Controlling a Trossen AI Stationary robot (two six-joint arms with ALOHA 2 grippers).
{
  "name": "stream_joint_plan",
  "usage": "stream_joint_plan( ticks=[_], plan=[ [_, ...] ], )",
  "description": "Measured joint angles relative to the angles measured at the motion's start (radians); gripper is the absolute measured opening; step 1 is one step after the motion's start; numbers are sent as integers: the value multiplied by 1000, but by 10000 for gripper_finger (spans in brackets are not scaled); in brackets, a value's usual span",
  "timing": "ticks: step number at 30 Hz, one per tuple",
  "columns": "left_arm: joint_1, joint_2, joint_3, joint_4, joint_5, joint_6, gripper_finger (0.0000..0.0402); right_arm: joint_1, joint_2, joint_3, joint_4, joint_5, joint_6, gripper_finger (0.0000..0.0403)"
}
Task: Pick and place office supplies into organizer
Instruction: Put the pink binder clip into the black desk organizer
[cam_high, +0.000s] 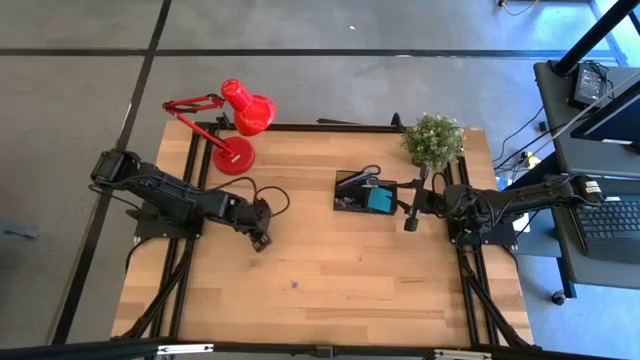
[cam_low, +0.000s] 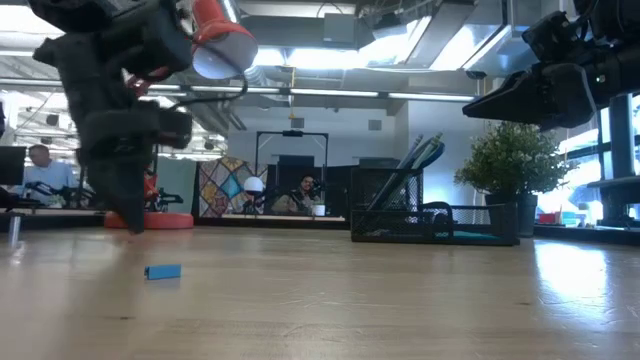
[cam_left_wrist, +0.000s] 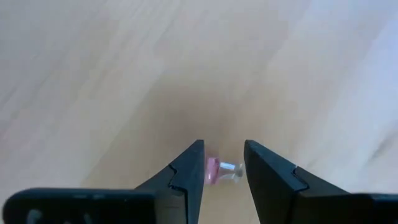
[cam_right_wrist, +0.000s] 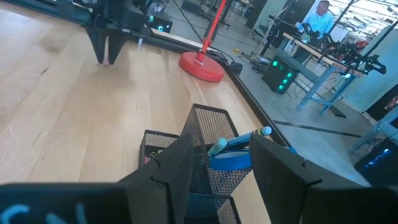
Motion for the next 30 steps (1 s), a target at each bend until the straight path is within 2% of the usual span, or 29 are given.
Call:
stream_joint_plan(
  ticks=[4,9,12,18,22,27,30],
  plan=[
    [0,50,-10,227,-18,80,108,0,0,0,0,0,0,162],
    [0,198,6,445,11,173,108,0,0,0,-1,0,0,162],
    [0,253,59,479,27,209,108,0,0,0,-1,0,-1,162],
    [19,259,190,502,46,71,109,0,0,0,4,0,-4,162],
    [22,258,255,586,79,69,112,0,0,0,6,0,-6,162],
    [49,259,344,498,135,-32,119,0,0,0,6,0,-6,162],
    [49,259,443,278,138,-83,116,0,0,0,6,0,-9,162]
  ],
)
